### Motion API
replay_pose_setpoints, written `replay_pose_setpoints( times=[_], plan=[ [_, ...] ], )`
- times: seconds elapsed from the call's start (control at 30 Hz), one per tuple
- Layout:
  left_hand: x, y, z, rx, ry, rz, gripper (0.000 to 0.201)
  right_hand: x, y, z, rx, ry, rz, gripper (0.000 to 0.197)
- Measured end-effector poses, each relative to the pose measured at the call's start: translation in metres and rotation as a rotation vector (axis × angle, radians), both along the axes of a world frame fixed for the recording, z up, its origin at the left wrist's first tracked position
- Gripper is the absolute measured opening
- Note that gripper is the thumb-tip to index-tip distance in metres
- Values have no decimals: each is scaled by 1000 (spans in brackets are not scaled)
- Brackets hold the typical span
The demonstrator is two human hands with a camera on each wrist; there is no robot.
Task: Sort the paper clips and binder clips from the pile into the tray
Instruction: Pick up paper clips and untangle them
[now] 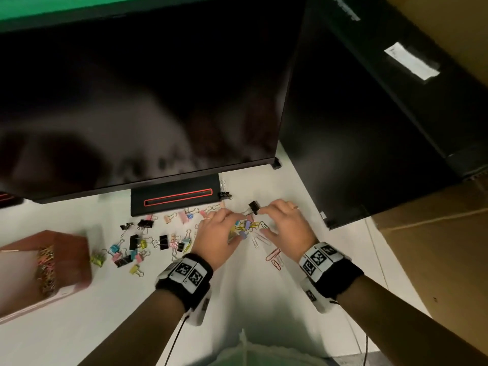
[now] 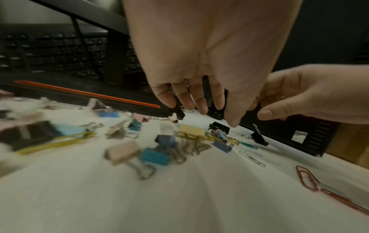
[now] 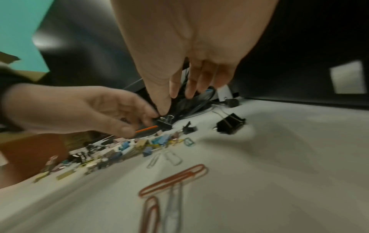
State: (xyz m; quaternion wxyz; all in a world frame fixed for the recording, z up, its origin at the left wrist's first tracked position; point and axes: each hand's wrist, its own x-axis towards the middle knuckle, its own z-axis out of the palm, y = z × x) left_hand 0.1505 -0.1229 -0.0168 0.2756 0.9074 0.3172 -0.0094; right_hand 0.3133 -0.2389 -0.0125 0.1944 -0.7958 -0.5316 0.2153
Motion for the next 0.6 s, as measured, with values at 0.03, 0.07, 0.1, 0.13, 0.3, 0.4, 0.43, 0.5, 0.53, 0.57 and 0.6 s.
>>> replay_pose_setpoints(
  times=[0.03,0.07,0.1,0.13,0.3,0.4,0.43,0.5,0.53,0.57,0.6],
  plan=[
    [7,-1,-1,3,15,-25,36,-5,1,-2,-39,56,32,46],
    [13,-1,-4,5,44,-45,36,-10,2,-4,-100,105,45,51],
    [18,0,-7,3,81,-60,36,-12,3,-7,-166,134,42,57],
    [22,1,-10,-4,115,-68,36,-13,5,-9,-225,142,31,60],
    [18,9,-18,-74,36,22,17,-11,13,-20,-269,104,8,42],
    [-1,13,-19,-65,-42,105,5,-8,17,-24,-263,123,11,26],
    [-8,15,-19,-66,-62,130,6,-7,18,-24,-264,132,2,24],
    [-21,17,-17,-58,-63,176,10,-6,21,-24,-267,154,-21,23],
    [-26,18,-16,-59,-41,191,11,-6,22,-24,-278,162,-28,23],
    [-31,19,-15,-61,-11,203,13,-6,24,-24,-294,165,-32,22],
    [-35,18,-14,-54,14,212,14,-6,25,-24,-311,166,-32,22]
  ],
)
